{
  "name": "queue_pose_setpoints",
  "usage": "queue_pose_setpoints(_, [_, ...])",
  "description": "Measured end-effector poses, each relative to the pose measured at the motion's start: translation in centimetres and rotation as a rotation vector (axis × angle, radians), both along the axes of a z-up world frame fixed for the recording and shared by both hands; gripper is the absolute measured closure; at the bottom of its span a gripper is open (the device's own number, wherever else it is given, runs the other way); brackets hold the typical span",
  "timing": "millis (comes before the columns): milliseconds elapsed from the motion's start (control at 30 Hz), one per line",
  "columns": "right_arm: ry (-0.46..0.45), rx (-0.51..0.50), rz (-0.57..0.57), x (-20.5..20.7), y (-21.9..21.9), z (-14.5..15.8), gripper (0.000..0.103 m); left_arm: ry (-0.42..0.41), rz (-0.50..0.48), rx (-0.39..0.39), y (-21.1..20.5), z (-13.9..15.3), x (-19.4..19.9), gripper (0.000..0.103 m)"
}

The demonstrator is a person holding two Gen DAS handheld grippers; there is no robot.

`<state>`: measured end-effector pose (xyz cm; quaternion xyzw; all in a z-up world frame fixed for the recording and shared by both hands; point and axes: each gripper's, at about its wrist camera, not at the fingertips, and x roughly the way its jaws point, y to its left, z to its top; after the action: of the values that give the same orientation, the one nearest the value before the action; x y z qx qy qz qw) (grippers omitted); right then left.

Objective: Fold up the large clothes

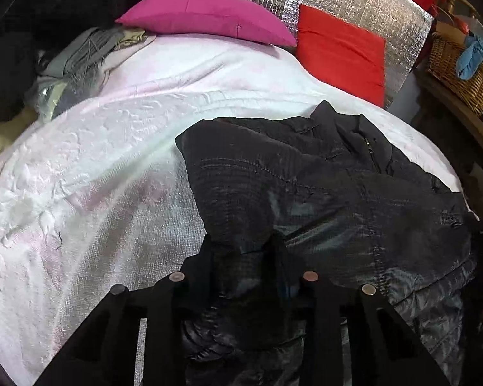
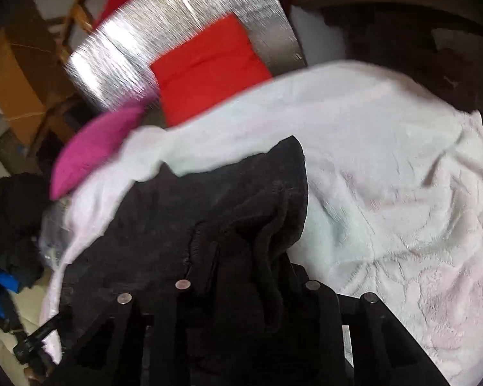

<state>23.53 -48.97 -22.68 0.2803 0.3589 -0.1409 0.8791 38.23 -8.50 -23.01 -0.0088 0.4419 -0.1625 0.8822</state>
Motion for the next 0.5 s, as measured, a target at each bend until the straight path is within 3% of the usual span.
queue_pose_setpoints(67, [0.087,0.014,-0.007,0.7,-0.5,-1.9,0.052,-0.020,-0.004,0.037,-0.4,0.1,-0.2,0.067])
queue_pose_setpoints(133, [0.096,0.034,-0.014,0.6,-1.0,-2.4,0.043,-0.037,-0.002,0.070,-0.8,0.1,-0.3,0.065])
queue_pose_setpoints(267, [0.082,0.097,0.006,-0.1,-1.6,-1.4,0.043,-0.066,0.006,0.118,-1.0,0.3,-0.7,0.064])
queue_pose_setpoints(433, [0.066,0.081,0.012,-1.1,-1.6,-0.1,0.040,-0.121,0.008,0.192,-1.8,0.6,-1.6,0.064])
queue_pose_setpoints(500, [0.059,0.076,0.014,-1.5,-1.6,0.3,0.035,-0.140,0.009,0.207,-1.8,0.8,-1.9,0.064])
